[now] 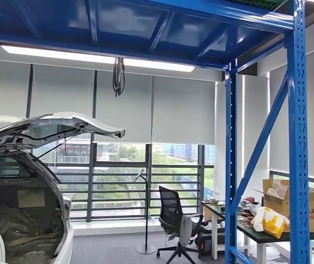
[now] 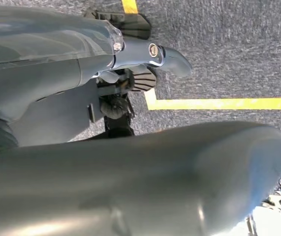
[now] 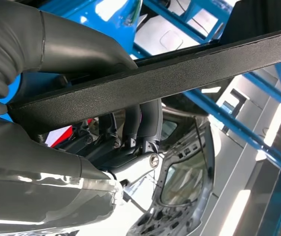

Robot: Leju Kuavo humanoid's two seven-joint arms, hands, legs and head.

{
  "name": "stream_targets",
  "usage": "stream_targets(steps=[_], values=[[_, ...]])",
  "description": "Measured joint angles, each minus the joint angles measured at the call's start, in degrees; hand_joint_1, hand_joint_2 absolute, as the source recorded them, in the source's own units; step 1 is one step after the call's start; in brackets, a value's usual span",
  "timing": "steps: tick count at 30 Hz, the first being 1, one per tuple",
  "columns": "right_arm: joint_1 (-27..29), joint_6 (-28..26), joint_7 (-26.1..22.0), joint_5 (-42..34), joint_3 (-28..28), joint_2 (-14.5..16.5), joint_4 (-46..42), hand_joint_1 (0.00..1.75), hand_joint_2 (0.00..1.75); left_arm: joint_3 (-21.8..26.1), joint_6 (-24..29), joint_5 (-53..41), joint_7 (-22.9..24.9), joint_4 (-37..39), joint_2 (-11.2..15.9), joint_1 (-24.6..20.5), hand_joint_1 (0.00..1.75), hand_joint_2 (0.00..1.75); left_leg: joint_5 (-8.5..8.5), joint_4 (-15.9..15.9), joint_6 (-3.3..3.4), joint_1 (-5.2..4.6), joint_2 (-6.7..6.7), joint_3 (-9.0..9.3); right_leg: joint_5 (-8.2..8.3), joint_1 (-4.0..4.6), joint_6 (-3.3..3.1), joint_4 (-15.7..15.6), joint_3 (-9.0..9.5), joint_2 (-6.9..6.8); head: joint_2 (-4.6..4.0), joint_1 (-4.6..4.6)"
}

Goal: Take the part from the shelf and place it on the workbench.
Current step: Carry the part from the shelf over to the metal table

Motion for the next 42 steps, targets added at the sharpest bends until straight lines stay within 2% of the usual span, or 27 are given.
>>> stream_targets(steps=[2, 5, 6, 7, 8, 10, 12, 15, 16, 17, 18, 20, 21, 22, 23, 25, 27, 30, 31, 32, 34, 36, 37, 38, 39, 41, 42], values=[[-0.02, -0.01, 0.00, 0.00, 0.00, -0.01, -0.01, 1.75, 1.75, 0.00, -0.01, 0.00, -0.02, 0.00, -0.01, -0.06, 0.00, 1.75, 0.64, -0.16, 1.00, 0.05, 0.09, -0.47, -2.27, -0.18, 0.51, 2.31, -0.93, 0.08, 0.00, -0.01], [0.07, -0.02, 0.00, 0.00, -0.01, -0.12, 0.01, 1.75, 1.75, 0.00, -0.01, 0.00, -0.03, 0.00, 0.01, -0.13, 0.00, 1.75, 1.38, -0.15, 1.78, -0.22, 0.24, -1.37, -8.52, -0.40, 0.93, 12.50, -4.22, 0.11, 0.00, -0.01], [0.13, -0.01, 0.00, 0.00, -0.01, -0.19, 0.02, 1.75, 1.75, 0.00, -0.01, 0.00, -0.03, 0.00, 0.03, -0.10, 0.00, 1.75, 1.63, -0.14, 1.87, -0.37, 0.28, -1.67, -9.46, -0.41, 0.95, 14.89, -4.73, 0.11, 0.00, -0.01], [0.16, -0.01, 0.00, 0.00, -0.01, -0.26, 0.03, 1.75, 1.75, 0.00, -0.01, 0.00, -0.03, 0.00, 0.04, -0.07, 0.00, 1.75, 1.86, -0.13, 1.92, -0.50, 0.30, -1.94, -9.36, -0.40, 0.88, 15.23, -4.27, 0.12, 0.00, -0.01], [0.16, 0.00, 0.00, 0.00, 0.00, -0.30, 0.03, 1.75, 1.75, 0.00, -0.01, 0.00, -0.03, 0.00, 0.05, -0.06, 0.00, 1.75, 2.08, -0.13, 1.92, -0.62, 0.29, -2.15, -8.29, -0.35, 0.71, 13.23, -2.69, 0.12, 0.00, -0.01], [0.06, 0.00, 0.00, 0.00, 0.01, -0.30, 0.00, 1.75, 1.75, 0.00, -0.01, 0.00, -0.04, 0.00, 0.04, -0.08, 0.00, 1.75, 2.45, -0.14, 1.77, -0.76, 0.25, -2.36, -5.23, -0.03, 0.01, 5.07, 2.35, 0.16, 0.00, 0.00], [-0.06, -0.01, 0.00, 0.00, 0.01, -0.28, -0.04, 1.75, 1.75, 0.00, -0.01, 0.00, -0.04, 0.00, 0.00, -0.16, 0.00, 1.75, 2.86, -0.12, 1.30, -0.72, 0.27, -2.62, -3.62, 0.41, -0.61, -0.70, 5.46, 0.22, 0.00, 0.00], [-0.05, -0.02, 0.00, 0.00, 0.01, -0.27, -0.07, 1.75, 1.75, 0.00, -0.01, 0.00, -0.04, 0.00, -0.07, -0.17, 0.00, 1.75, 3.48, -0.30, 0.36, -0.57, 0.35, -3.02, -2.84, 0.51, -1.22, -2.11, 5.48, 0.22, 0.00, -0.01], [-0.05, -0.01, 0.00, 0.00, 0.01, -0.25, -0.09, 1.75, 1.75, 0.00, 0.00, 0.00, -0.04, 0.00, -0.06, -0.15, 0.00, 1.75, 3.00, -0.03, 0.10, -0.59, 0.32, -3.27, -2.30, 0.38, -1.52, -2.55, 5.36, 0.13, 0.00, -0.01], [-0.08, -0.01, -0.01, 0.00, 0.01, -0.20, -0.11, 1.75, 1.75, 0.00, 0.01, 0.00, -0.05, 0.00, -0.04, -0.15, 0.00, 1.75, 1.79, 1.06, -0.12, -0.61, 0.26, -3.79, -1.71, 0.22, -1.82, -2.98, 5.14, 0.01, 0.00, -0.01], [-0.08, -0.01, -0.01, 0.00, 0.01, -0.15, -0.13, 1.75, 1.75, 0.00, 0.01, 0.00, -0.05, 0.00, -0.02, -0.16, 0.00, 1.75, -0.22, 3.42, -0.32, -0.58, 0.20, -4.71, -1.21, 0.07, -2.02, -3.26, 4.82, -0.13, 0.00, -0.01], [0.01, -0.01, -0.01, 0.00, 0.01, -0.08, -0.13, 1.75, 1.75, 0.00, 0.02, 0.00, -0.06, 0.00, 0.01, -0.11, 0.00, 1.75, -4.53, 10.47, -0.75, -0.50, 0.17, -7.09, -0.55, 0.11, -2.21, -3.18, 3.84, -0.26, 0.00, -0.01], [0.08, -0.01, -0.01, 0.00, 0.01, -0.07, -0.11, 1.75, 1.75, 0.00, 0.02, 0.00, -0.05, 0.00, 0.02, -0.05, 0.00, 1.75, -5.76, 13.29, -0.95, -0.39, 0.18, -7.79, -0.27, 0.12, -2.18, -3.07, 3.34, -0.30, 0.00, -0.01], [0.14, 0.00, 0.00, 0.01, 0.02, -0.07, -0.10, 1.75, 1.75, 0.00, 0.02, 0.00, -0.05, 0.00, 0.03, 0.00, 0.00, 1.75, -5.96, 14.28, -1.13, -0.27, 0.18, -7.64, -0.03, 0.10, -2.10, -2.93, 2.88, -0.33, 0.00, -0.01], [0.17, 0.00, 0.00, 0.02, 0.03, -0.07, -0.09, 1.75, 1.75, 0.00, 0.02, 0.00, -0.05, 0.00, 0.04, 0.02, 0.00, 1.75, -5.17, 13.10, -1.29, -0.12, 0.19, -6.46, 0.15, 0.05, -2.00, -2.72, 2.45, -0.32, 0.00, -0.01], [0.15, 0.00, 0.00, 0.02, 0.05, -0.06, -0.09, 1.75, 1.75, 0.00, 0.02, 0.00, -0.05, 0.00, 0.08, -0.11, 0.00, 1.75, -2.37, 6.00, -1.63, 0.24, 0.18, -1.92, 0.30, -0.10, -1.68, -1.95, 1.62, -0.30, 0.00, -0.01], [0.04, -0.01, 0.01, 0.00, 0.05, -0.03, -0.13, 1.75, 1.75, 0.00, 0.01, 0.00, -0.06, 0.00, 0.08, -0.32, 0.00, 1.75, -0.88, 0.30, -1.44, 0.34, 0.15, 1.10, 0.36, 0.06, -1.17, -0.87, 0.61, -0.26, 0.00, -0.02], [0.06, -0.01, 0.04, 0.02, 0.11, -0.03, -0.19, 1.75, 1.75, 0.00, 0.01, 0.00, -0.07, 0.00, 0.09, -0.23, 0.00, 1.75, -0.43, -0.44, -0.10, 0.04, 0.12, 0.75, 0.89, 0.12, -0.16, -0.39, -0.35, -0.19, 0.00, -0.04], [0.08, -0.01, 0.04, 0.02, 0.14, -0.05, -0.19, 1.75, 1.75, 0.00, 0.02, 0.00, -0.05, 0.00, 0.10, -0.18, 0.00, 1.75, -0.09, -0.47, 0.40, 0.00, 0.14, 0.53, 0.52, 0.01, 0.20, -0.10, -0.54, -0.14, 0.00, -0.04], [0.06, -0.02, 0.04, 0.02, 0.16, -0.09, -0.19, 1.75, 1.75, 0.00, 0.04, 0.00, -0.04, 0.00, 0.10, -0.21, 0.00, 1.75, 0.23, -0.54, 0.89, 0.01, 0.18, 0.32, -0.57, -0.08, 0.47, 0.93, -0.93, -0.09, 0.00, -0.04], [0.05, -0.02, 0.04, 0.00, 0.16, -0.17, -0.17, 1.75, 1.75, 0.00, 0.07, -0.01, -0.02, 0.00, 0.10, -0.37, 0.00, 1.75, 0.81, -0.59, 1.68, -0.04, 0.26, -0.24, -4.72, -0.23, 0.90, 6.36, -2.73, -0.01, 0.00, -0.05], [0.10, -0.02, 0.04, 0.01, 0.16, -0.31, -0.13, 1.75, 1.75, 0.00, 0.09, -0.01, 0.00, 0.00, 0.11, -0.42, 0.00, 1.75, 1.27, -0.56, 2.02, -0.28, 0.33, -0.86, -8.48, -0.33, 1.03, 13.43, -4.83, -0.01, 0.00, -0.05], [0.12, -0.01, 0.04, 0.02, 0.16, -0.39, -0.09, 1.75, 1.75, 0.00, 0.10, -0.01, 0.02, 0.00, 0.11, -0.41, 0.00, 1.75, 1.51, -0.54, 2.07, -0.42, 0.36, -1.16, -9.11, -0.35, 0.99, 15.15, -4.99, 0.00, 0.00, -0.05], [0.12, -0.01, 0.04, 0.02, 0.16, -0.44, -0.05, 1.75, 1.75, 0.00, 0.10, -0.02, 0.03, 0.00, 0.12, -0.41, 0.00, 1.75, 1.74, -0.53, 2.09, -0.54, 0.36, -1.44, -8.69, -0.33, 0.86, 14.62, -4.07, 0.01, 0.00, -0.05], [0.09, 0.00, 0.04, 0.03, 0.16, -0.46, -0.02, 1.75, 1.75, 0.00, 0.10, -0.02, 0.04, 0.00, 0.12, -0.41, 0.00, 1.75, 1.95, -0.52, 2.07, -0.64, 0.35, -1.66, -7.42, -0.26, 0.62, 11.97, -2.13, 0.04, 0.00, -0.04], [-0.07, 0.00, 0.04, 0.04, 0.18, -0.43, -0.04, 1.75, 1.75, 0.00, 0.10, -0.02, 0.04, 0.00, 0.10, -0.47, 0.00, 1.75, 2.35, -0.51, 1.87, -0.78, 0.33, -1.96, -4.39, 0.12, -0.18, 3.74, 2.97, 0.11, 0.00, -0.04], [-0.18, 0.00, 0.04, 0.04, 0.18, -0.40, -0.07, 1.75, 1.75, 0.00, 0.10, -0.02, 0.05, 0.00, 0.08, -0.52, 0.00, 1.75, 2.57, -0.48, 1.64, -0.74, 0.34, -2.14, -3.50, 0.36, -0.55, 0.71, 4.60, 0.15, 0.00, -0.04]])
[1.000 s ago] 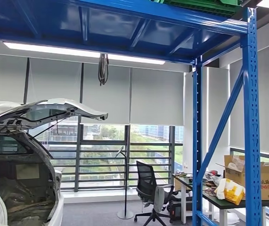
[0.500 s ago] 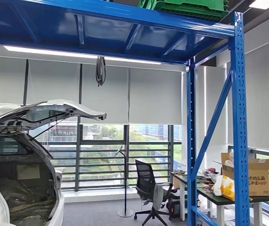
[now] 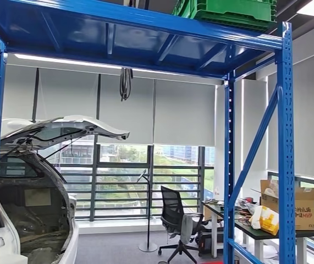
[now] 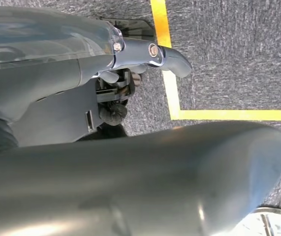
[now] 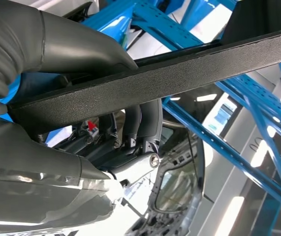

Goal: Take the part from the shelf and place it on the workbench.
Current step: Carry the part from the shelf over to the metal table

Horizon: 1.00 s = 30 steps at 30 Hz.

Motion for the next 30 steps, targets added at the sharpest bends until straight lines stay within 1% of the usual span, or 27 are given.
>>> stream_targets(steps=[1, 3, 4, 5, 6, 7, 8, 9, 10, 11, 12, 13, 14, 15, 16, 17, 19, 20, 21, 22, 24, 25, 26, 27, 28, 29, 30], values=[[-0.05, 0.00, -0.01, 0.01, 0.01, 0.02, -0.03, 1.75, 1.75, 0.00, -0.01, 0.00, 0.01, 0.00, -0.04, -0.04, 0.00, 1.75, 0.24, 0.01, -0.28, 0.07, 0.03, -0.21, 0.38, 0.24, -0.29, -1.73, 0.80, 0.05, 0.01, -0.01], [-0.07, 0.00, -0.02, 0.02, 0.01, 0.04, -0.06, 1.75, 1.75, 0.00, -0.03, -0.01, 0.04, 0.01, -0.14, -0.05, 0.00, 1.75, 0.78, -0.09, -0.95, 0.21, 0.08, -0.57, 0.62, 0.47, -0.69, -2.60, 0.71, 0.10, 0.01, -0.01], [-0.07, 0.01, -0.02, 0.03, 0.01, 0.06, -0.07, 1.75, 1.75, 0.00, -0.03, -0.01, 0.05, 0.02, -0.16, -0.06, 0.00, 1.75, 0.62, 0.03, -1.21, 0.19, 0.07, -0.79, 0.97, 0.39, -0.94, -3.04, 0.70, -0.01, 0.01, 0.00], [-0.09, 0.02, -0.03, 0.04, 0.01, 0.09, -0.09, 1.75, 1.75, 0.00, -0.03, -0.01, 0.06, 0.02, -0.15, -0.07, 0.00, 1.75, -0.15, 0.68, -1.44, 0.14, 0.03, -1.15, 1.38, 0.25, -1.27, -3.51, 0.65, -0.12, 0.00, 0.01], [-0.12, 0.04, -0.05, 0.05, 0.02, 0.14, -0.10, 1.75, 1.75, 0.00, -0.03, -0.01, 0.06, 0.02, -0.13, -0.09, 0.00, 1.75, -1.61, 2.28, -1.62, 0.09, -0.03, -1.85, 1.81, 0.09, -1.56, -3.92, 0.52, -0.24, 0.00, 0.01], [-0.10, 0.06, -0.08, 0.05, 0.02, 0.18, -0.09, 1.75, 1.75, 0.00, -0.02, 0.00, 0.06, 0.02, -0.09, -0.11, 0.00, 1.75, -3.72, 4.99, -1.78, 0.13, -0.07, -2.90, 2.18, -0.02, -1.76, -4.01, 0.23, -0.37, 0.00, 0.01], [-0.05, 0.08, -0.09, 0.05, 0.03, 0.21, -0.08, 1.75, 1.75, 0.00, -0.02, 0.00, 0.06, 0.02, -0.07, -0.08, 0.00, 1.75, -5.86, 8.49, -1.99, 0.20, -0.08, -4.10, 2.42, -0.01, -1.91, -3.92, -0.19, -0.40, 0.00, 0.01], [0.01, 0.09, -0.10, 0.05, 0.03, 0.21, -0.04, 1.75, 1.75, 0.00, -0.02, 0.00, 0.07, 0.02, -0.05, -0.04, 0.00, 1.75, -7.49, 11.84, -2.20, 0.29, -0.08, -5.17, 2.63, 0.00, -1.94, -3.73, -0.67, -0.45, 0.00, 0.01], [0.08, 0.11, -0.10, 0.06, 0.03, 0.21, 0.00, 1.75, 1.75, 0.00, -0.02, 0.00, 0.07, 0.02, -0.03, 0.03, 0.00, 1.75, -8.24, 13.96, -2.41, 0.40, -0.08, -5.60, 2.82, 0.00, -1.91, -3.49, -1.16, -0.48, 0.00, 0.01], [0.14, 0.13, -0.10, 0.07, 0.03, 0.21, 0.03, 1.75, 1.75, 0.00, -0.02, 0.00, 0.08, 0.02, -0.02, 0.08, 0.00, 1.75, -7.98, 14.17, -2.60, 0.52, -0.07, -5.14, 2.96, -0.03, -1.84, -3.21, -1.64, -0.49, 0.00, 0.01], [0.16, 0.15, -0.10, 0.08, 0.04, 0.21, 0.05, 1.75, 1.75, 0.00, -0.02, 0.00, 0.08, 0.02, -0.01, 0.08, 0.00, 1.75, -6.83, 12.27, -2.77, 0.66, -0.06, -3.69, 3.05, -0.09, -1.76, -2.84, -2.09, -0.48, 0.00, 0.01], [0.16, 0.15, -0.10, 0.08, 0.04, 0.21, 0.05, 1.75, 1.75, 0.00, -0.02, 0.00, 0.07, 0.02, 0.01, 0.05, 0.00, 1.75, -5.22, 8.84, -2.95, 0.84, -0.06, -1.53, 3.07, -0.18, -1.63, -2.37, -2.53, -0.47, 0.00, 0.01], [0.14, 0.15, -0.10, 0.08, 0.05, 0.22, 0.04, 1.75, 1.75, 0.00, -0.03, 0.00, 0.07, 0.02, 0.02, -0.02, 0.00, 1.75, -4.11, 5.39, -3.06, 0.89, -0.08, 0.48, 3.05, -0.15, -1.40, -1.83, -3.02, -0.45, 0.00, 0.01], [0.10, 0.15, -0.09, 0.08, 0.04, 0.23, 0.02, 1.75, 1.75, 0.00, -0.04, 0.00, 0.05, 0.02, 0.03, -0.10, 0.00, 1.75, -3.39, 2.72, -2.94, 0.91, -0.11, 1.87, 3.09, -0.08, -1.14, -1.23, -3.57, -0.41, 0.00, -0.01], [0.10, 0.15, -0.08, 0.09, 0.05, 0.24, -0.01, 1.75, 1.75, 0.00, -0.05, 0.00, 0.04, 0.02, 0.03, -0.12, 0.00, 1.75, -3.14, 1.20, -2.70, 0.85, -0.13, 2.50, 3.18, -0.02, -0.84, -0.77, -4.06, -0.38, 0.00, -0.02], [0.11, 0.15, -0.07, 0.10, 0.06, 0.25, -0.04, 1.75, 1.75, 0.00, -0.06, 0.00, 0.03, 0.02, 0.04, -0.07, 0.00, 1.75, -3.25, 0.86, -2.33, 0.69, -0.17, 2.44, 3.36, 0.05, -0.50, -0.51, -4.45, -0.36, 0.00, -0.03], [0.16, 0.15, -0.06, 0.13, 0.09, 0.25, -0.07, 1.75, 1.75, 0.00, -0.05, 0.00, 0.03, 0.02, 0.05, 0.09, 0.00, 1.75, -2.75, 0.75, -1.43, 0.61, -0.14, 2.04, 3.53, -0.13, 0.06, -0.34, -4.81, -0.34, 0.00, -0.03], [0.16, 0.15, -0.06, 0.12, 0.09, 0.24, -0.08, 1.75, 1.75, 0.00, -0.05, 0.01, 0.02, 0.02, 0.05, 0.08, 0.00, 1.75, -2.44, 0.66, -0.95, 0.64, -0.12, 1.86, 2.89, -0.21, 0.38, 0.19, -5.07, -0.29, 0.00, -0.04], [0.14, 0.14, -0.06, 0.11, 0.08, 0.22, -0.08, 1.75, 1.75, 0.00, -0.07, 0.01, 0.00, 0.02, 0.04, 0.01, 0.00, 1.75, -2.12, 0.57, -0.47, 0.70, -0.07, 1.61, 1.52, -0.33, 0.65, 1.67, -5.63, -0.23, 0.00, -0.04], [0.14, 0.14, -0.06, 0.11, 0.07, 0.20, -0.09, 1.75, 1.75, 0.00, -0.09, 0.02, -0.06, 0.02, 0.04, -0.07, 0.00, 1.75, -1.84, 0.51, -0.09, 0.74, -0.02, 1.31, -0.48, -0.43, 0.92, 4.26, -6.56, -0.18, 0.00, -0.05], [0.22, 0.13, -0.06, 0.11, 0.06, 0.09, -0.09, 1.75, 1.75, 0.00, -0.14, 0.02, -0.20, 0.02, 0.05, -0.12, 0.00, 1.75, -1.36, 0.52, 0.24, 0.64, 0.05, 0.65, -4.61, -0.61, 1.25, 11.53, -9.01, -0.15, 0.00, -0.05], [0.29, 0.13, -0.06, 0.12, 0.07, 0.02, -0.09, 1.75, 1.75, 0.00, -0.15, 0.02, -0.25, 0.02, 0.07, -0.10, 0.00, 1.75, -1.12, 0.52, 0.27, 0.58, 0.08, 0.34, -5.66, -0.66, 1.33, 14.17, -9.70, -0.15, 0.00, -0.05], [0.34, 0.13, -0.06, 0.12, 0.07, -0.05, -0.08, 1.75, 1.75, 0.00, -0.15, 0.02, -0.27, 0.02, 0.09, -0.09, 0.00, 1.75, -0.87, 0.53, 0.26, 0.52, 0.10, 0.05, -5.71, -0.69, 1.33, 14.91, -9.44, -0.14, 0.00, -0.05], [0.36, 0.14, -0.06, 0.13, 0.07, -0.09, -0.08, 1.75, 1.75, 0.00, -0.16, 0.02, -0.27, 0.02, 0.10, -0.09, 0.00, 1.75, -0.65, 0.54, 0.23, 0.47, 0.10, -0.17, -4.76, -0.70, 1.24, 13.27, -8.02, -0.13, 0.00, -0.05], [0.33, 0.14, -0.06, 0.13, 0.07, -0.09, -0.09, 1.75, 1.75, 0.00, -0.16, 0.02, -0.27, 0.02, 0.10, -0.09, 0.00, 1.75, -0.47, 0.54, 0.15, 0.44, 0.08, -0.29, -3.15, -0.68, 1.05, 9.66, -5.64, -0.12, 0.00, -0.05], [0.26, 0.14, -0.06, 0.13, 0.07, -0.08, -0.13, 1.75, 1.75, 0.00, -0.17, 0.02, -0.27, 0.02, 0.09, -0.10, 0.00, 1.75, -0.31, 0.53, 0.03, 0.43, 0.07, -0.36, -1.74, -0.60, 0.79, 5.35, -3.04, -0.10, 0.00, -0.05], [0.18, 0.14, -0.07, 0.13, 0.07, -0.05, -0.17, 1.75, 1.75, 0.00, -0.19, 0.02, -0.29, 0.02, 0.08, -0.13, 0.00, 1.75, -0.16, 0.55, -0.17, 0.40, 0.07, -0.44, -0.69, -0.46, 0.54, 1.67, -0.97, -0.08, 0.00, -0.05]])
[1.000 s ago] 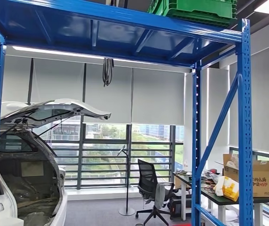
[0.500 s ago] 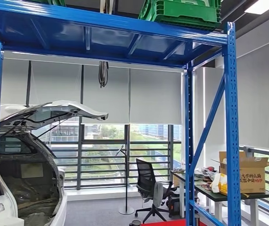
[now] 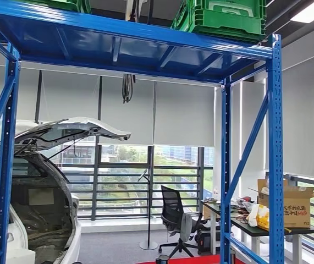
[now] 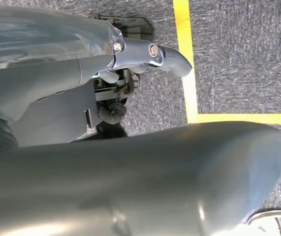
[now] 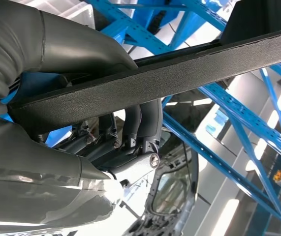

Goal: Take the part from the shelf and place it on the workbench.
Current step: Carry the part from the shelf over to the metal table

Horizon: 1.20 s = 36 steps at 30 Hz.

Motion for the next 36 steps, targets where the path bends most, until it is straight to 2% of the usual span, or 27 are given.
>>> stream_targets(steps=[1, 2, 5, 6, 7, 9, 10, 11, 12, 14, 15, 16, 17, 19, 21, 23, 25, 26, 27, 28, 29, 31, 33, 34, 36], values=[[-0.06, -0.01, -0.01, -0.01, 0.00, 0.02, -0.03, 1.75, 1.75, 0.00, -0.01, 0.00, -0.02, 0.00, -0.01, -0.03, 0.00, 1.75, 0.18, 0.02, -0.27, 0.00, 0.01, -0.13, 0.48, 0.16, -0.22, -2.37, 1.23, 0.02, 0.00, 0.00], [-0.07, -0.01, -0.02, -0.01, 0.00, 0.02, -0.05, 1.75, 1.75, 0.00, -0.01, 0.00, -0.03, 0.00, -0.03, -0.04, 0.00, 1.75, 0.39, 0.02, -0.60, 0.02, 0.04, -0.29, 0.47, 0.32, -0.37, -3.42, 1.62, 0.06, 0.00, 0.00], [-0.03, -0.01, -0.03, 0.00, 0.00, 0.05, -0.07, 1.75, 1.75, 0.00, -0.01, 0.00, -0.05, 0.00, -0.06, 0.00, 0.00, 1.75, 0.47, 0.07, -1.57, 0.16, 0.07, -0.68, 1.17, 0.28, -1.22, -4.26, 1.46, 0.07, 0.00, 0.00], [-0.05, 0.00, -0.04, 0.01, 0.01, 0.09, -0.08, 1.75, 1.75, 0.00, -0.01, 0.00, -0.09, 0.00, -0.05, -0.01, 0.00, 1.75, -0.46, 0.98, -1.77, 0.17, 0.05, -1.09, 1.56, 0.18, -1.62, -4.56, 1.38, -0.01, 0.00, 0.01], [-0.04, 0.01, -0.06, 0.01, 0.01, 0.14, -0.08, 1.75, 1.75, 0.00, -0.01, 0.00, -0.13, 0.00, -0.04, -0.02, 0.00, 1.75, -2.10, 3.10, -1.90, 0.19, 0.03, -1.93, 1.90, 0.07, -1.95, -4.83, 1.27, -0.13, 0.00, 0.01], [0.06, 0.01, -0.07, 0.01, 0.02, 0.18, -0.05, 1.75, 1.75, 0.00, -0.01, 0.00, -0.19, 0.00, -0.03, 0.07, 0.00, 1.75, -6.15, 10.20, -2.14, 0.21, 0.01, -4.63, 2.24, 0.20, -2.31, -4.79, 0.76, -0.29, 0.00, 0.01], [0.15, 0.01, -0.06, 0.01, 0.02, 0.16, -0.02, 1.75, 1.75, 0.00, 0.00, 0.00, -0.20, 0.00, -0.03, 0.15, 0.00, 1.75, -7.44, 13.41, -2.26, 0.23, 0.01, -5.76, 2.35, 0.25, -2.38, -4.72, 0.52, -0.34, 0.00, 0.01], [0.24, 0.01, -0.06, 0.01, 0.02, 0.15, 0.00, 1.75, 1.75, 0.00, 0.01, 0.00, -0.21, 0.00, -0.02, 0.22, 0.00, 1.75, -7.75, 15.00, -2.35, 0.24, 0.01, -6.13, 2.43, 0.29, -2.39, -4.62, 0.32, -0.35, 0.00, 0.01], [0.30, 0.01, -0.06, 0.01, 0.03, 0.15, 0.01, 1.75, 1.75, 0.00, 0.01, 0.00, -0.24, 0.00, -0.01, 0.26, 0.00, 1.75, -6.92, 14.25, -2.39, 0.25, 0.02, -5.39, 2.47, 0.29, -2.36, -4.48, 0.18, -0.34, 0.00, 0.00], [0.37, 0.01, -0.07, -0.03, 0.03, 0.16, 0.00, 1.75, 1.75, 0.00, 0.01, 0.00, -0.29, 0.00, 0.02, 0.22, 0.00, 1.75, -3.51, 7.58, -2.32, 0.28, 0.02, -1.62, 2.34, 0.27, -2.13, -4.05, 0.04, -0.30, 0.00, 0.00], [0.34, -0.03, -0.07, 0.04, 0.03, 0.16, -0.01, 1.75, 1.75, 0.00, 0.01, 0.00, -0.31, 0.00, 0.03, 0.16, 0.00, 1.75, -2.19, 4.03, -2.18, 0.26, 0.01, 0.18, 2.22, 0.40, -1.92, -3.68, -0.18, -0.27, 0.00, 0.02], [0.31, -0.13, -0.07, 0.25, 0.03, 0.17, -0.03, 1.75, 1.75, 0.00, 0.02, 0.00, -0.32, 0.00, 0.04, 0.12, 0.00, 1.75, -1.58, 1.61, -1.94, 0.21, 0.00, 1.28, 2.17, 0.50, -1.64, -3.35, -0.54, -0.23, 0.01, 0.02], [0.30, -0.29, -0.03, 0.63, 0.03, 0.17, -0.04, 1.75, 1.75, 0.00, 0.04, 0.00, -0.34, 0.00, 0.05, 0.12, 0.00, 1.75, -1.53, 0.43, -1.68, 0.14, -0.01, 1.65, 2.19, 0.60, -1.36, -3.10, -0.94, -0.20, 0.01, 0.03], [0.33, -0.64, 0.07, 1.50, 0.05, 0.16, -0.05, 1.75, 1.75, 0.00, 0.08, -0.01, -0.42, 0.00, 0.06, 0.25, 0.00, 1.75, -1.64, 0.05, -1.13, 0.02, -0.07, 1.42, 2.36, 0.60, -0.84, -2.90, -1.52, -0.19, 0.01, 0.02], [0.29, -0.87, 0.12, 1.99, 0.07, 0.15, -0.03, 1.75, 1.75, 0.00, 0.09, -0.02, -0.54, 0.00, 0.07, 0.26, 0.00, 1.75, -1.33, -0.18, -0.60, 0.17, -0.12, 1.32, 1.42, 0.48, -0.24, -1.95, -1.96, -0.09, 0.00, 0.01], [0.18, -1.25, 0.15, 2.34, 0.07, 0.12, -0.01, 1.75, 1.75, 0.00, 0.08, -0.02, -0.62, 0.00, 0.07, 0.10, 0.00, 1.75, -1.12, -0.32, -0.18, 0.33, -0.19, 1.28, -1.75, 0.24, 0.36, 2.95, -3.94, 0.03, 0.00, 0.00], [0.25, -1.59, 0.23, 2.64, 0.07, 0.04, 0.11, 1.75, 1.75, 0.00, 0.09, -0.02, -0.66, 0.00, 0.10, 0.12, 0.00, 1.75, -1.06, -0.30, -0.03, 0.30, -0.40, 1.20, -5.14, -0.03, 0.71, 10.53, -7.11, 0.04, 0.00, -0.01], [0.35, -1.66, 0.29, 2.73, 0.07, 0.00, 0.18, 1.75, 1.75, 0.00, 0.09, -0.02, -0.66, 0.00, 0.13, 0.17, 0.00, 1.75, -1.04, -0.29, -0.01, 0.28, -0.64, 1.18, -5.66, -0.12, 0.80, 12.83, -8.03, 0.05, 0.00, -0.01], [0.42, -1.68, 0.34, 2.78, 0.07, -0.03, 0.23, 1.75, 1.75, 0.00, 0.10, -0.02, -0.66, 0.00, 0.15, 0.20, 0.00, 1.75, -1.02, -0.28, 0.00, 0.28, -1.00, 1.18, -5.05, -0.19, 0.85, 12.93, -7.93, 0.09, 0.00, -0.01], [0.45, -1.69, 0.38, 2.81, 0.07, -0.05, 0.27, 1.75, 1.75, 0.00, 0.10, -0.02, -0.66, 0.00, 0.16, 0.20, 0.00, 1.75, -1.00, -0.26, -0.01, 0.29, -1.46, 1.22, -3.44, -0.26, 0.83, 10.78, -6.78, 0.29, 0.00, -0.01], [0.43, -1.70, 0.40, 2.83, 0.08, -0.05, 0.27, 1.75, 1.75, 0.00, 0.10, -0.02, -0.66, 0.00, 0.16, 0.18, 0.00, 1.75, -0.97, -0.26, -0.06, 0.32, -1.99, 1.27, -1.26, -0.33, 0.75, 6.95, -4.87, 0.91, 0.00, -0.01], [0.34, -1.72, 0.40, 2.82, 0.08, -0.07, 0.26, 1.75, 1.75, 0.00, 0.10, -0.02, -0.66, 0.00, 0.15, 0.03, 0.00, 1.75, -0.78, -0.24, -0.37, 0.39, -3.05, 1.14, 1.62, -0.41, 0.46, 0.02, -1.48, 3.03, 0.00, -0.01], [0.33, -1.74, 0.40, 2.83, 0.09, -0.10, 0.26, 1.75, 1.75, 0.00, 0.09, -0.05, -0.64, 0.00, 0.13, -0.02, 0.00, 1.75, -0.42, -0.28, -0.96, 0.60, -4.01, 0.68, 2.02, -0.29, 0.18, -2.29, -0.53, 3.97, 0.00, 0.01], [0.31, -1.75, 0.41, 2.85, 0.10, -0.08, 0.26, 1.75, 1.75, 0.00, 0.08, -0.10, -0.63, 0.00, 0.12, 0.06, 0.00, 1.75, -0.21, -0.37, -1.31, 0.71, -4.50, 0.46, 2.08, -0.20, 0.05, -2.61, -0.52, 3.51, 0.00, 0.01], [0.17, -1.76, 0.42, 2.90, 0.12, 0.05, 0.25, 1.75, 1.75, 0.00, 0.10, -0.18, -0.61, 0.00, 0.13, 0.22, 0.00, 1.75, -0.71, 0.05, -1.80, 0.68, -3.89, -0.09, 2.23, -0.31, -0.65, -3.49, -0.34, 2.38, 0.00, 0.01]])
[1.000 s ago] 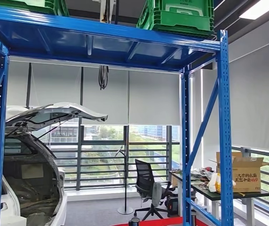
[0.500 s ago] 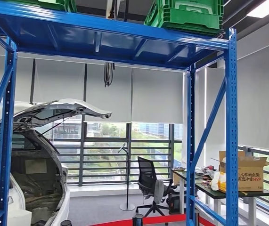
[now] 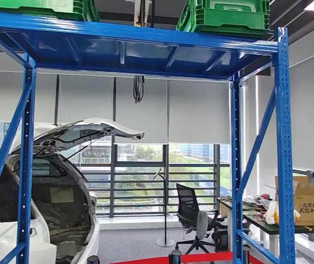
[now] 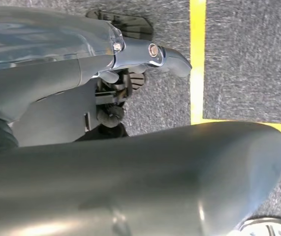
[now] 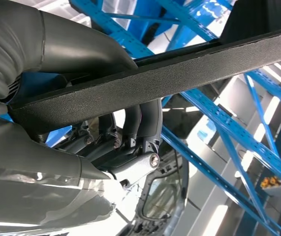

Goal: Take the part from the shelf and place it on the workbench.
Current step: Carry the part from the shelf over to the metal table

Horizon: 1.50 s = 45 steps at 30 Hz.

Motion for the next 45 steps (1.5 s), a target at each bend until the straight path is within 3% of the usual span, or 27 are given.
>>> stream_targets(steps=[2, 4, 5, 6, 8, 10, 12, 14, 16, 18, 19, 20, 21, 22, 23, 25, 27, 29, 31, 32, 34, 36, 37, 38, 41, 43, 45], values=[[-0.07, -0.04, 0.00, 0.02, 0.00, 0.10, 0.01, 1.75, 1.75, 0.00, 0.02, -0.03, 0.01, 0.00, 0.01, -0.08, 0.00, 1.75, -2.59, 3.75, -0.19, -0.18, 1.70, -1.79, 0.23, -0.13, -0.77, -0.72, 0.10, -1.27, 0.00, -0.01], [0.02, -0.08, 0.02, 0.06, -0.01, 0.09, 0.06, 1.75, 1.75, 0.00, 0.02, -0.06, 0.03, 0.00, 0.02, -0.16, 0.00, 1.75, -5.80, 10.70, -0.35, -0.27, 2.50, -4.81, 0.25, 0.05, -1.07, -0.72, -0.03, -2.54, 0.00, -0.01], [0.09, -0.08, 0.02, 0.09, 0.00, 0.07, 0.11, 1.75, 1.75, 0.00, 0.02, -0.07, 0.04, 0.00, 0.02, -0.09, 0.00, 1.75, -6.55, 13.27, -0.44, -0.26, 2.61, -5.84, 0.23, 0.13, -1.12, -0.67, -0.08, -3.18, 0.00, 0.00], [0.14, -0.08, 0.02, 0.12, 0.03, 0.07, 0.16, 1.75, 1.75, 0.00, 0.03, -0.08, 0.05, 0.00, 0.04, -0.01, 0.00, 1.75, -6.27, 13.94, -0.49, -0.26, 2.74, -5.98, 0.20, 0.19, -1.15, -0.60, -0.12, -3.79, 0.00, 0.00], [0.20, -0.09, 0.01, 0.16, 0.08, 0.07, 0.22, 1.75, 1.75, 0.00, 0.04, -0.09, 0.06, 0.00, 0.08, 0.05, 0.00, 1.75, -3.08, 9.00, -0.48, -0.27, 3.53, -3.23, 0.06, 0.24, -1.07, -0.43, -0.08, -4.92, 0.00, -0.01], [0.17, -0.11, 0.01, 0.17, 0.09, 0.07, 0.22, 1.75, 1.75, 0.00, 0.03, -0.11, 0.05, 0.00, 0.10, -0.08, 0.00, 1.75, -0.58, 2.17, -0.26, -0.61, 5.73, 0.22, -0.22, 0.51, -0.73, -0.09, -0.18, -5.87, 0.00, -0.02], [0.14, -0.14, 0.02, 0.20, 0.10, 0.07, 0.22, 1.75, 1.75, 0.00, 0.03, -0.14, 0.07, 0.00, 0.11, -0.16, 0.00, 1.75, -0.32, -0.31, 0.20, -1.05, 6.94, 1.16, -0.37, 0.86, -0.30, 0.18, -0.34, -6.73, 0.00, -0.02], [0.12, -0.15, 0.02, 0.26, 0.13, 0.06, 0.23, 1.75, 1.75, 0.00, 0.04, -0.16, 0.08, 0.00, 0.14, -0.05, 0.00, 1.75, -0.08, -0.47, 0.88, -1.09, 6.05, 0.93, -0.54, 0.87, 0.19, 0.25, -0.31, -7.57, 0.00, -0.01], [0.01, -0.16, 0.01, 0.28, 0.16, 0.06, 0.22, 1.75, 1.75, 0.00, 0.05, -0.17, 0.06, 0.00, 0.16, -0.03, 0.00, 1.75, 0.25, -0.61, 1.50, -0.87, 5.05, 0.83, -2.11, 0.60, 0.80, 1.93, -0.88, -6.15, 0.00, -0.01], [-0.01, -0.18, 0.01, 0.27, 0.16, -0.01, 0.23, 1.75, 1.75, 0.00, 0.05, -0.17, 0.05, 0.00, 0.15, -0.11, 0.00, 1.75, 0.46, -0.64, 1.83, -0.71, 4.11, 0.74, -5.55, 0.30, 1.24, 7.86, -3.39, -3.54, 0.00, -0.01], [0.06, -0.20, 0.01, 0.27, 0.16, -0.09, 0.25, 1.75, 1.75, 0.00, 0.04, -0.17, 0.05, 0.00, 0.15, -0.12, 0.00, 1.75, 0.51, -0.62, 1.92, -0.72, 3.61, 0.70, -7.19, 0.23, 1.33, 11.82, -5.17, -2.90, 0.00, -0.01], [0.18, -0.20, 0.01, 0.28, 0.16, -0.19, 0.27, 1.75, 1.75, 0.00, 0.05, -0.17, 0.06, 0.00, 0.15, -0.10, 0.00, 1.75, 0.54, -0.61, 1.96, -0.75, 3.05, 0.68, -8.12, 0.21, 1.38, 15.00, -6.66, -2.63, 0.00, -0.01], [0.28, -0.20, 0.01, 0.29, 0.16, -0.28, 0.29, 1.75, 1.75, 0.00, 0.05, -0.17, 0.06, 0.00, 0.16, -0.07, 0.00, 1.75, 0.57, -0.59, 1.99, -0.79, 2.46, 0.67, -8.00, 0.21, 1.37, 16.41, -7.38, -2.51, 0.00, -0.01], [0.36, -0.21, 0.01, 0.30, 0.16, -0.35, 0.31, 1.75, 1.75, 0.00, 0.06, -0.17, 0.07, 0.00, 0.16, -0.04, 0.00, 1.75, 0.59, -0.57, 2.01, -0.81, 1.85, 0.70, -6.81, 0.21, 1.29, 15.52, -7.04, -2.36, 0.00, -0.01], [0.39, -0.22, 0.01, 0.31, 0.16, -0.39, 0.30, 1.75, 1.75, 0.00, 0.06, -0.17, 0.07, 0.00, 0.16, -0.04, 0.00, 1.75, 0.60, -0.56, 2.01, -0.81, 1.22, 0.76, -4.80, 0.22, 1.12, 12.55, -5.74, -2.03, 0.00, -0.01], [0.34, -0.24, 0.01, 0.33, 0.18, -0.40, 0.29, 1.75, 1.75, 0.00, 0.05, -0.17, 0.08, 0.00, 0.14, -0.08, 0.00, 1.75, 0.68, -0.55, 1.87, -0.76, 0.04, 0.74, -0.97, 0.20, 0.64, 4.89, -2.41, -0.12, 0.00, -0.01], [0.29, -0.25, 0.00, 0.35, 0.19, -0.43, 0.28, 1.75, 1.75, 0.00, 0.05, -0.20, 0.10, 0.00, 0.11, -0.13, 0.00, 1.75, 0.94, -0.54, 1.43, -0.60, -0.91, 0.36, 0.35, 0.28, 0.23, 1.10, -0.87, 1.29, 0.01, -0.01], [0.21, -0.27, 0.00, 0.37, 0.20, -0.37, 0.27, 1.75, 1.75, -0.01, 0.04, -0.31, 0.19, 0.00, 0.10, -0.02, 0.00, 1.75, 1.28, -0.64, 0.78, -0.49, -1.68, -0.10, 0.33, 0.31, -0.12, 0.50, -0.79, 0.69, 0.02, -0.02], [0.06, -0.30, 0.01, 0.36, 0.20, -0.15, 0.25, 1.75, 1.75, -0.01, 0.04, -0.44, 0.26, 0.00, 0.14, 0.09, 0.00, 1.75, 0.45, 0.17, 0.35, -0.67, -0.82, -0.75, 0.62, 0.08, -0.79, -0.29, -0.72, -0.39, 0.01, -0.03], [0.02, -0.33, 0.01, 0.35, 0.19, -0.04, 0.23, 1.75, 1.75, -0.02, 0.04, -0.48, 0.27, 0.00, 0.15, 0.03, 0.00, 1.75, -0.87, 1.99, 0.20, -0.75, 0.16, -1.58, 0.80, -0.05, -1.13, -0.63, -0.71, -0.99, 0.01, -0.02], [0.09, -0.39, 0.01, 0.35, 0.19, 0.03, 0.23, 1.75, 1.75, -0.02, 0.04, -0.54, 0.30, 0.00, 0.16, -0.11, 0.00, 1.75, -4.53, 8.53, -0.12, -0.74, 2.01, -4.33, 0.90, -0.06, -1.44, -0.72, -0.76, -2.27, 0.00, -0.02], [0.29, -0.41, 0.01, 0.42, 0.21, -0.01, 0.27, 1.75, 1.75, -0.02, 0.04, -0.54, 0.31, 0.00, 0.16, -0.05, 0.00, 1.75, -6.36, 13.92, -0.50, -0.57, 2.61, -6.40, 0.89, -0.03, -1.44, -0.67, -0.82, -3.60, 0.00, -0.02], [0.37, -0.41, 0.01, 0.45, 0.24, -0.02, 0.28, 1.75, 1.75, -0.01, 0.05, -0.54, 0.31, 0.00, 0.17, 0.01, 0.00, 1.75, -5.82, 13.90, -0.65, -0.46, 2.83, -6.16, 0.87, -0.04, -1.41, -0.63, -0.84, -4.21, 0.00, -0.01], [0.42, -0.42, 0.01, 0.46, 0.27, -0.03, 0.28, 1.75, 1.75, -0.01, 0.05, -0.54, 0.31, 0.00, 0.18, 0.04, 0.00, 1.75, -4.34, 11.58, -0.78, -0.34, 3.21, -4.80, 0.82, -0.07, -1.33, -0.56, -0.84, -4.78, 0.00, -0.01], [0.36, -0.45, 0.01, 0.46, 0.30, -0.03, 0.27, 1.75, 1.75, -0.04, 0.05, -0.54, 0.29, 0.00, 0.17, -0.15, 0.00, 1.75, -0.25, 1.30, -0.82, -0.45, 6.28, 0.64, 0.48, 0.23, -0.70, -0.10, -0.91, -6.05, 0.00, -0.02], [0.29, -0.47, 0.01, 0.50, 0.34, -0.03, 0.25, 1.75, 1.75, -0.06, 0.04, -0.54, 0.28, 0.00, 0.15, -0.22, 0.00, 1.75, -0.16, -0.55, -0.22, -0.79, 7.11, 1.31, 0.45, 0.57, -0.21, 0.05, -0.99, -6.80, 0.00, -0.02], [0.17, -0.48, 0.01, 0.52, 0.39, -0.03, 0.23, 1.75, 1.75, -0.06, 0.05, -0.54, 0.28, 0.00, 0.16, -0.13, 0.00, 1.75, 0.13, -0.69, 0.60, -0.84, 6.10, 1.08, 0.26, 0.43, 0.28, 0.16, -0.94, -7.39, 0.00, -0.02]])
